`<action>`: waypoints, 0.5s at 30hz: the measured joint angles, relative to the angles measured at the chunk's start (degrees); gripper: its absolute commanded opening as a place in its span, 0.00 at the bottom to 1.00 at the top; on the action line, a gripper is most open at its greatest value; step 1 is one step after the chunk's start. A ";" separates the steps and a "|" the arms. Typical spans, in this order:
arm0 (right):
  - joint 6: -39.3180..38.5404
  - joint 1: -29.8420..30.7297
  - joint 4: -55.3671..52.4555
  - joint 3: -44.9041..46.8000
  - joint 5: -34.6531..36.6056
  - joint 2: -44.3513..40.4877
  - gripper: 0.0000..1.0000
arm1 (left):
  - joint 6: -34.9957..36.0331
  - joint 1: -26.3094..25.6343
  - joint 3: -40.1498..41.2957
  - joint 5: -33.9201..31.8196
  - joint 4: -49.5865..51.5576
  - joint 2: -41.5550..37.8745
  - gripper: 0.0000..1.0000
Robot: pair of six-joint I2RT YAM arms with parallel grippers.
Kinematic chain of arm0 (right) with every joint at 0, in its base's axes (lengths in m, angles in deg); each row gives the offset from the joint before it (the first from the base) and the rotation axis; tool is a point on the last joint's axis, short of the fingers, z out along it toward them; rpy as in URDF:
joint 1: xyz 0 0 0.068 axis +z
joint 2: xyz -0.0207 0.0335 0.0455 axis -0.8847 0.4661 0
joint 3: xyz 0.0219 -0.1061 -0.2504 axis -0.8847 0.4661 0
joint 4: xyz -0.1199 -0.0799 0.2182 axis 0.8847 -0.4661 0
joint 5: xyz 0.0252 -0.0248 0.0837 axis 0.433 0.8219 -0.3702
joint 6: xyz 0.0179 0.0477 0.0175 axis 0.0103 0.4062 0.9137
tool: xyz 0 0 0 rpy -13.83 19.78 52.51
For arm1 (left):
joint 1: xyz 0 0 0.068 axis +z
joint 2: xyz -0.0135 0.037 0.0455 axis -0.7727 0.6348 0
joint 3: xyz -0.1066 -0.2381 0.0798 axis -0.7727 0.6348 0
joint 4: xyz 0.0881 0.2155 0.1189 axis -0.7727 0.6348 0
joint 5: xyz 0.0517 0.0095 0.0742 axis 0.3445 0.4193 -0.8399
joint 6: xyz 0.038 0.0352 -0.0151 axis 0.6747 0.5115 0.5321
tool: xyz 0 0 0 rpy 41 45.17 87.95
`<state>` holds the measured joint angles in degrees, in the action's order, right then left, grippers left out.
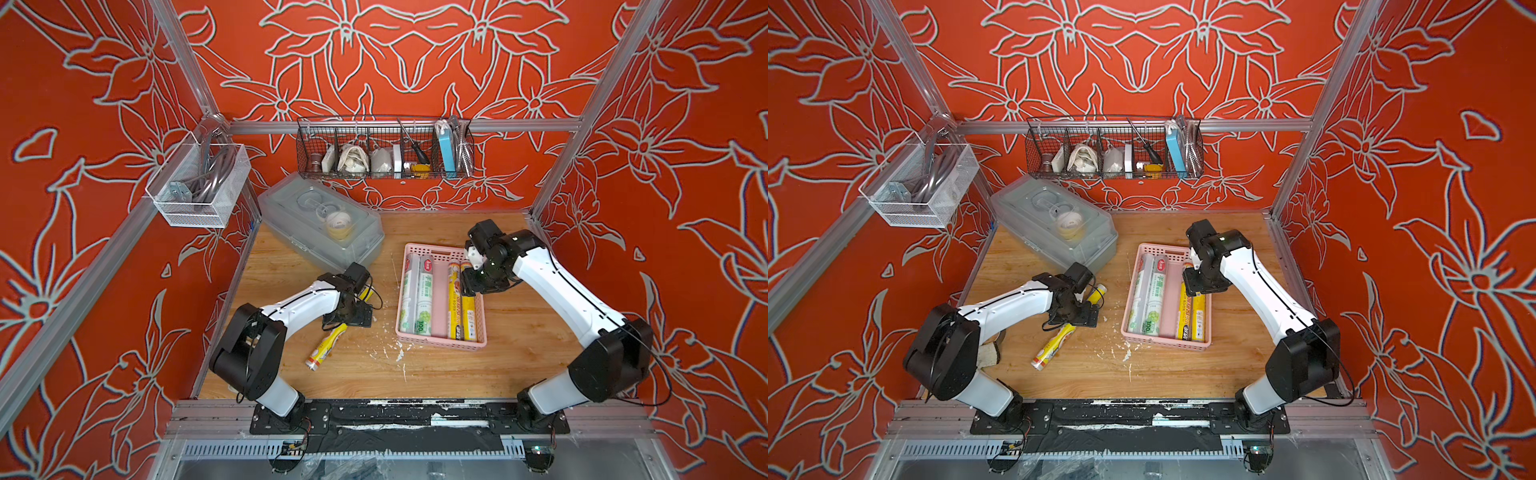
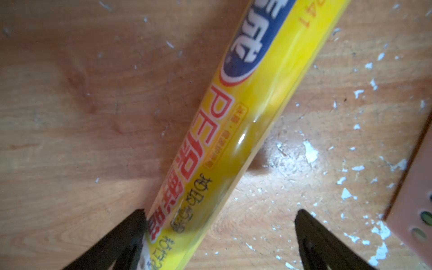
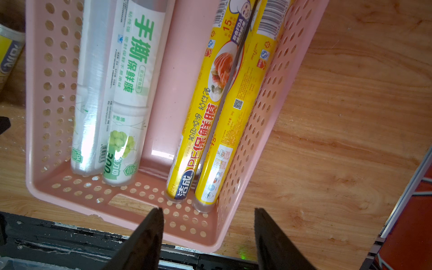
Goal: Put the plastic wrap into the basket
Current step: Pick up the plastic wrap from the center of the board.
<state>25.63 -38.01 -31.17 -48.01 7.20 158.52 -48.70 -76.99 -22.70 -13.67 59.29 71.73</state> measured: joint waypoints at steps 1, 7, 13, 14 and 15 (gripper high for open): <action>0.00 0.00 0.00 0.00 0.02 0.00 0.62 | -0.35 -0.09 0.07 -0.20 0.31 0.09 0.98; 0.00 0.00 -0.28 0.00 0.17 0.00 0.62 | -1.84 -0.09 0.63 -1.60 1.07 0.87 0.98; 0.00 0.00 -0.61 0.00 0.24 0.00 0.62 | -3.96 -1.51 2.16 -1.64 0.63 0.85 0.90; 0.02 0.00 -0.63 0.00 0.24 0.00 0.62 | -4.24 -1.95 2.16 -1.64 0.48 0.85 0.85; 0.02 0.00 -0.63 0.00 0.24 0.00 0.62 | -4.50 -2.36 2.16 -1.66 0.26 0.85 0.79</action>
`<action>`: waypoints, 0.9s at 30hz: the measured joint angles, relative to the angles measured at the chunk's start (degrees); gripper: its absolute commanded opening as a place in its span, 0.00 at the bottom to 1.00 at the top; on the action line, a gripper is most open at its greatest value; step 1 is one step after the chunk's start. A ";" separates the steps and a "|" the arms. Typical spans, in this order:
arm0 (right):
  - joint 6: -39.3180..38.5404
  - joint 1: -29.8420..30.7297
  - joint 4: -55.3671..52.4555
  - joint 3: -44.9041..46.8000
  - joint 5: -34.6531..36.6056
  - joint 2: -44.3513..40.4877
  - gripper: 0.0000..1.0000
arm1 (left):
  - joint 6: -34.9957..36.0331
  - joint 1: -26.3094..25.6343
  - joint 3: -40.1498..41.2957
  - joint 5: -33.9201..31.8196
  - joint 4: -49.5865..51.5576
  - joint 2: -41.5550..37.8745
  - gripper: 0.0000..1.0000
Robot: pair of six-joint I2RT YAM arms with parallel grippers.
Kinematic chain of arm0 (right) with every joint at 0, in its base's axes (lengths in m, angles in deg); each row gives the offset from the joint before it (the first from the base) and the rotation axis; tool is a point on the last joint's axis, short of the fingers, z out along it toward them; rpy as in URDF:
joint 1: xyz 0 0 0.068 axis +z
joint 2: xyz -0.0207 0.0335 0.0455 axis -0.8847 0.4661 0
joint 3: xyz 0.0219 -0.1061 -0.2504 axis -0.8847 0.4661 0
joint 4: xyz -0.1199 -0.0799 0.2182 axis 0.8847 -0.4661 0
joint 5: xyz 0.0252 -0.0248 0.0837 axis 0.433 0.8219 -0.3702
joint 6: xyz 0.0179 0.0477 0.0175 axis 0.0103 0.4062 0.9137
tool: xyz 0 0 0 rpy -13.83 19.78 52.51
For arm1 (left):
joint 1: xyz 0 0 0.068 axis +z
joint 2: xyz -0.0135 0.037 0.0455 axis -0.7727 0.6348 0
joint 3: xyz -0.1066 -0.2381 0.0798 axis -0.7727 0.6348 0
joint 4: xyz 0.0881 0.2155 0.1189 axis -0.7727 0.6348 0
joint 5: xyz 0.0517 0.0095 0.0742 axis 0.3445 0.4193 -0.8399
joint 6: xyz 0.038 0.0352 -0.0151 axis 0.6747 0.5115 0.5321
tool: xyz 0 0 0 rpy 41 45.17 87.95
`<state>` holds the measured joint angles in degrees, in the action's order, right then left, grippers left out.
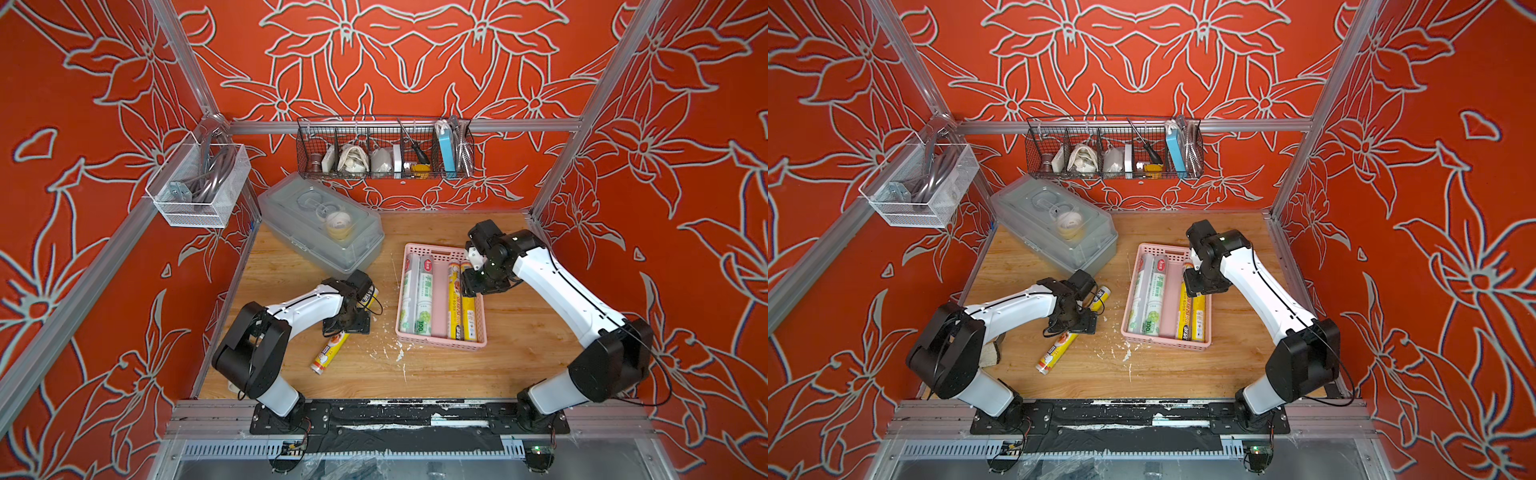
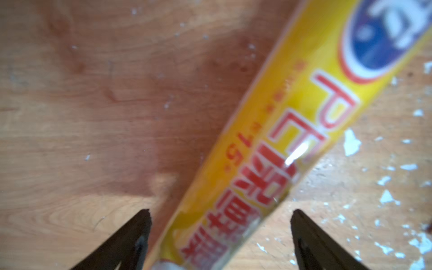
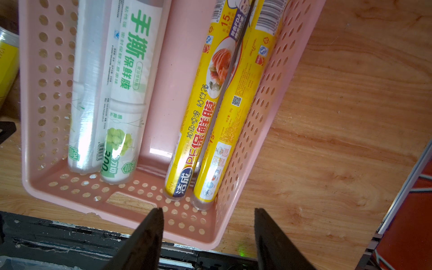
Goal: Put the plastic wrap into the basket
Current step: Pick up the plastic wrap from the center of the board.
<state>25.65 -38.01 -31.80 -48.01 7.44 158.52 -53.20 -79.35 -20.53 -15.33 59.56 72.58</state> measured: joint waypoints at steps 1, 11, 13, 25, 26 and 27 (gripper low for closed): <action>0.00 0.00 0.00 0.00 0.00 0.00 0.62 | -0.52 -0.28 0.00 0.00 -0.22 0.00 0.75; -0.02 0.00 -0.09 0.00 0.50 -0.09 0.62 | -2.34 -1.88 1.07 0.02 -2.03 1.16 0.71; -0.02 0.00 -0.15 0.00 0.52 -0.09 0.62 | -2.45 -2.32 1.29 0.00 -2.29 1.44 0.71; -0.02 0.00 -0.35 0.00 0.98 -0.52 0.62 | -3.28 -3.67 1.66 -0.20 -3.50 1.53 0.43; -0.02 0.00 -0.39 0.00 1.01 -0.66 0.62 | -3.28 -3.85 1.66 -0.24 -3.52 1.53 0.42; -0.02 0.00 -0.42 0.00 1.05 -0.81 0.62 | -3.28 -3.96 1.66 -0.31 -3.52 1.51 0.42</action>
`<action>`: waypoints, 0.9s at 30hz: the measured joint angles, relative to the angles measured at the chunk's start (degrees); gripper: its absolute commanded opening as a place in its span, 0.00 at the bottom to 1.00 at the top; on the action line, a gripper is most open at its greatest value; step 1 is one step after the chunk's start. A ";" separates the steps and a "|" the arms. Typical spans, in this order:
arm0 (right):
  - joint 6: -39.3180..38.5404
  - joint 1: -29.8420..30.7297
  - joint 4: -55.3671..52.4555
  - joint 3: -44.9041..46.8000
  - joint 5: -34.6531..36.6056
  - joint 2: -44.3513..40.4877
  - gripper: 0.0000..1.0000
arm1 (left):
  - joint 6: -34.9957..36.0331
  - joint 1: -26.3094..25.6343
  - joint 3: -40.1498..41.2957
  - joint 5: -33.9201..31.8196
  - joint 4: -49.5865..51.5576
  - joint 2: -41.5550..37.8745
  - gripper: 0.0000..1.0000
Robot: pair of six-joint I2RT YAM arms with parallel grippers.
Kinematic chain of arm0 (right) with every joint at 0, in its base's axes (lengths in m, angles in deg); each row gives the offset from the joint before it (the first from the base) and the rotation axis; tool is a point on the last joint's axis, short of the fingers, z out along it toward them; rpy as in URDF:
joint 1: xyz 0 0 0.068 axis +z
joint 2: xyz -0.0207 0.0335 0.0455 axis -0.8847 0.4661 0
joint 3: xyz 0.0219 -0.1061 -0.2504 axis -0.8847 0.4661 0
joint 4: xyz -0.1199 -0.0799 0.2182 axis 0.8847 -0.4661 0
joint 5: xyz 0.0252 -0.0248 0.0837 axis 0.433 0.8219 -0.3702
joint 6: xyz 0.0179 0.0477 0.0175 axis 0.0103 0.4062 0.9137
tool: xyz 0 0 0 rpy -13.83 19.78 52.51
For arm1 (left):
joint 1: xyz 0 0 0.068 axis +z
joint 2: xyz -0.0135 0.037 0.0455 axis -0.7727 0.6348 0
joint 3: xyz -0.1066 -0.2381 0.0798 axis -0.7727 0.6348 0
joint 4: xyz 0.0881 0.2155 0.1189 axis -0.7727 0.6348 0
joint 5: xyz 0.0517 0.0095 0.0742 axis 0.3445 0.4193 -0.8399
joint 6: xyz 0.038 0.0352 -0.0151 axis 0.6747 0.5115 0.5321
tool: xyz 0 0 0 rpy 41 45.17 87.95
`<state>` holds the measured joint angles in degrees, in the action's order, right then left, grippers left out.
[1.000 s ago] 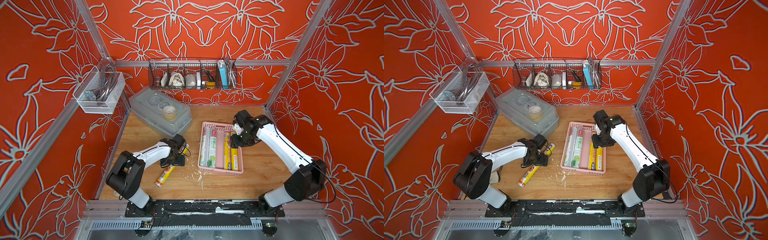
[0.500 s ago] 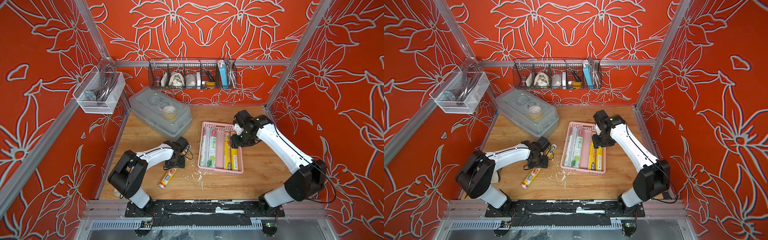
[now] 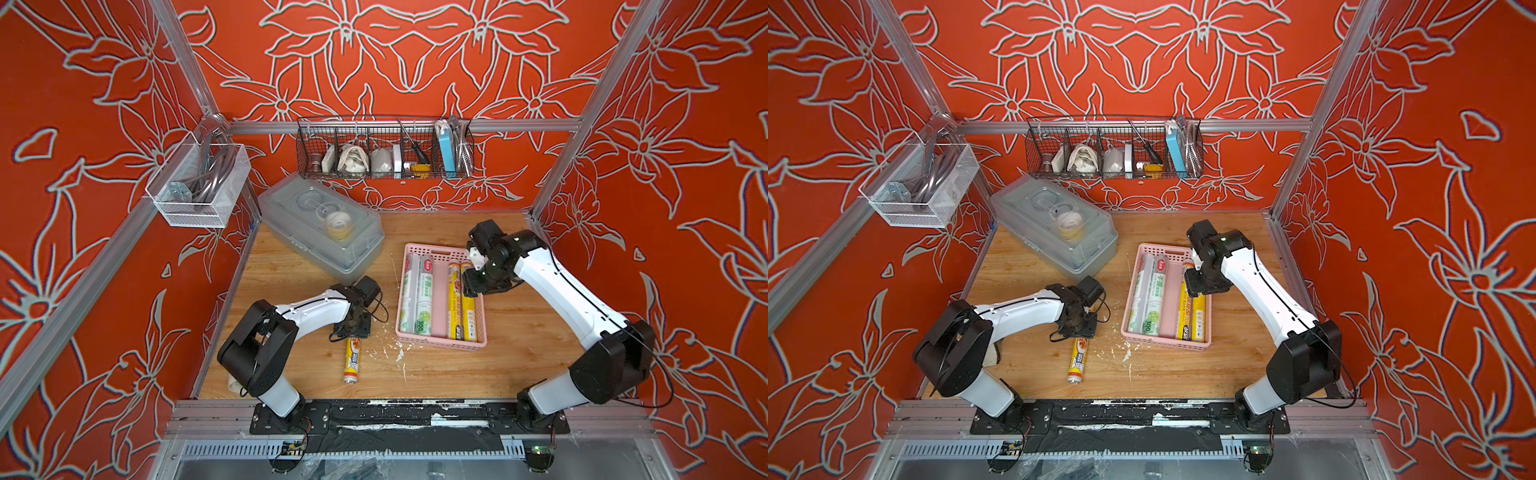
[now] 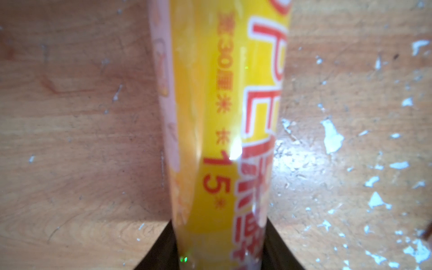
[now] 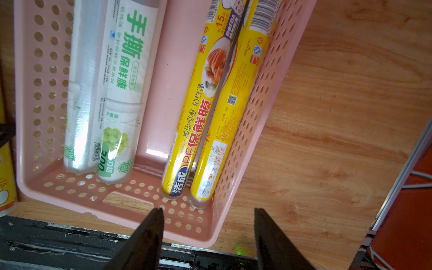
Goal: Put the plastic wrap into the basket
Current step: Pick up the plastic wrap from the center of the board, then place the plastic wrap in the basket.
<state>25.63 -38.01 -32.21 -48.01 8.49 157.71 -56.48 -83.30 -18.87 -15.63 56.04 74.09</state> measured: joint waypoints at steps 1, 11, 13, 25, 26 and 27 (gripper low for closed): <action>0.00 0.00 -0.02 0.00 0.11 -0.15 0.62 | -0.02 -0.15 0.00 -0.07 0.00 -0.02 0.41; 0.00 0.00 -0.20 0.00 0.85 -1.09 0.62 | -0.44 -1.88 -3.02 0.09 3.72 -2.51 0.34; 0.00 0.00 -0.22 0.02 0.90 -1.33 0.62 | -0.63 -1.90 -5.25 -0.09 5.18 -3.21 0.33; 0.94 -4.52 1.27 4.59 1.81 -3.89 0.61 | -2.05 -3.02 -27.10 -1.66 14.75 -3.63 0.32; 1.09 -5.57 1.66 5.25 1.79 -4.07 0.61 | -2.32 -3.41 -29.97 -1.75 15.41 -2.58 0.32; 1.25 -6.49 1.97 5.84 1.79 -4.20 0.61 | -2.51 -3.78 -32.50 -1.84 15.80 -1.40 0.32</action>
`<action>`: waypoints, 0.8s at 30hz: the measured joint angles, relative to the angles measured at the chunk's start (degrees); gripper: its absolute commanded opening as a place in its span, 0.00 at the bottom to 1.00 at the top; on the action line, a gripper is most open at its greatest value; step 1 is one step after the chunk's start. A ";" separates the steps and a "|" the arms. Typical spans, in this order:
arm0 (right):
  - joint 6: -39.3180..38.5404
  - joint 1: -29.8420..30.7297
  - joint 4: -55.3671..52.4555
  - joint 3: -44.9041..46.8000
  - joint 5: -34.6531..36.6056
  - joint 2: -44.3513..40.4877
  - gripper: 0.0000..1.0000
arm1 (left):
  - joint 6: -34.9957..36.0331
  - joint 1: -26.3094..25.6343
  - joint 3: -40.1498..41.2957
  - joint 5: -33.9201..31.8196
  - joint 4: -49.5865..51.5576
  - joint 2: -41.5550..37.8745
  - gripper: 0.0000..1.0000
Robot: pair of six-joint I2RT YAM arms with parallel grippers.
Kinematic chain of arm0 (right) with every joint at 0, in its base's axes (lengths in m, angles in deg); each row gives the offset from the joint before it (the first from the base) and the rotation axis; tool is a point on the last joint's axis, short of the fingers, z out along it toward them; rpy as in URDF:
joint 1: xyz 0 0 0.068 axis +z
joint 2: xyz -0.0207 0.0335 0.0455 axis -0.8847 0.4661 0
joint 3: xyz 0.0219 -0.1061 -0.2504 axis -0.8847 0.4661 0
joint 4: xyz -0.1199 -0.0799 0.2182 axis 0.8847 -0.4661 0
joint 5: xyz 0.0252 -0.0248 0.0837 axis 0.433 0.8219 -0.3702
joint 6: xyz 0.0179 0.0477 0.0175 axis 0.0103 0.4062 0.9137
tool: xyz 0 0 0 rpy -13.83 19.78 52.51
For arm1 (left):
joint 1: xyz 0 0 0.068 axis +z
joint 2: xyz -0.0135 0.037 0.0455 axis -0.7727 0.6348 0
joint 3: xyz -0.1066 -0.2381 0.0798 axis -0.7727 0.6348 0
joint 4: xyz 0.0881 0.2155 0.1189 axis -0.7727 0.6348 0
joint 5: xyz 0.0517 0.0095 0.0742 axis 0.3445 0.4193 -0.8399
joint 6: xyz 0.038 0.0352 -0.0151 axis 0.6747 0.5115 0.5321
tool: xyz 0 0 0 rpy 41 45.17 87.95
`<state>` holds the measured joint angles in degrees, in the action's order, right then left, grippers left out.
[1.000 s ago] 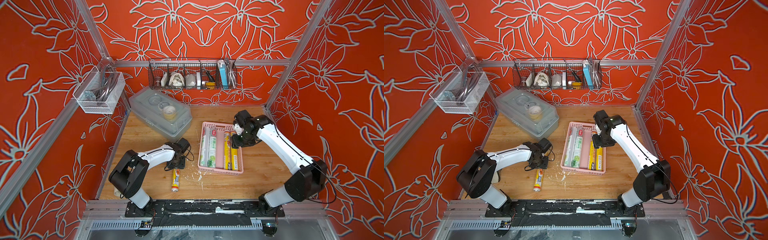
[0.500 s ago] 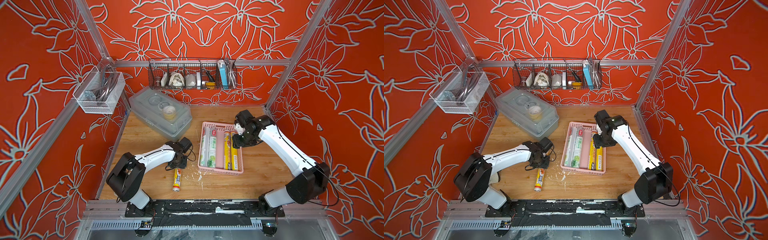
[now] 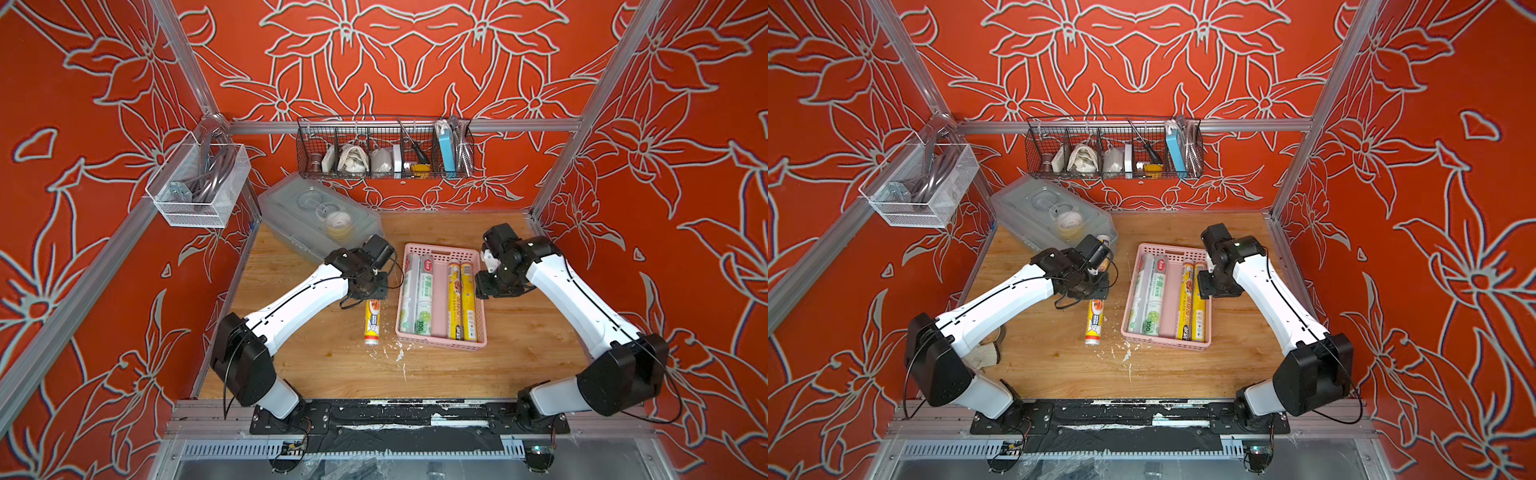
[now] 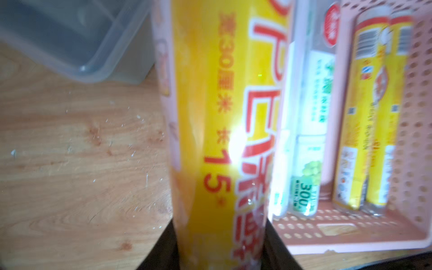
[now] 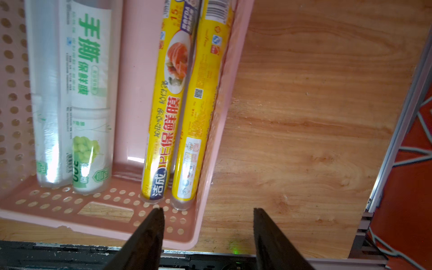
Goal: Put the plastic wrap into the basket
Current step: Place the plastic wrap in the basket.
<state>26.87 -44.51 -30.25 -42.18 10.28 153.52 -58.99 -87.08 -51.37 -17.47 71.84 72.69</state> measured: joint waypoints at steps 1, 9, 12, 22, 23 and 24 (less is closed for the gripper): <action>0.13 -0.96 0.24 0.57 -0.02 -0.13 0.61 | -0.26 -0.50 -2.86 -0.02 0.37 1.53 0.32; 0.90 -4.37 2.19 2.82 -0.44 -2.03 0.61 | -1.64 -5.51 -22.91 1.07 2.21 17.46 0.31; 0.98 -4.48 2.54 2.97 -1.01 -2.25 0.61 | -1.81 -6.99 -28.15 2.01 2.49 22.82 0.31; 0.98 -4.61 2.86 3.23 -1.03 -2.29 0.60 | -3.41 -8.24 -38.93 6.14 2.99 36.54 0.30; 0.98 -4.61 2.89 3.28 -1.03 -2.29 0.60 | -3.56 -8.22 -39.54 6.29 3.06 37.40 0.30; 0.98 -4.61 2.86 3.30 -1.01 -2.29 0.60 | -3.63 -8.22 -39.95 6.36 3.04 38.07 0.30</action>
<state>27.86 -49.12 -27.38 -38.88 9.27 151.22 -62.62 -95.30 -91.33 -11.11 74.88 110.77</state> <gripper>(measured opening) 0.604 0.417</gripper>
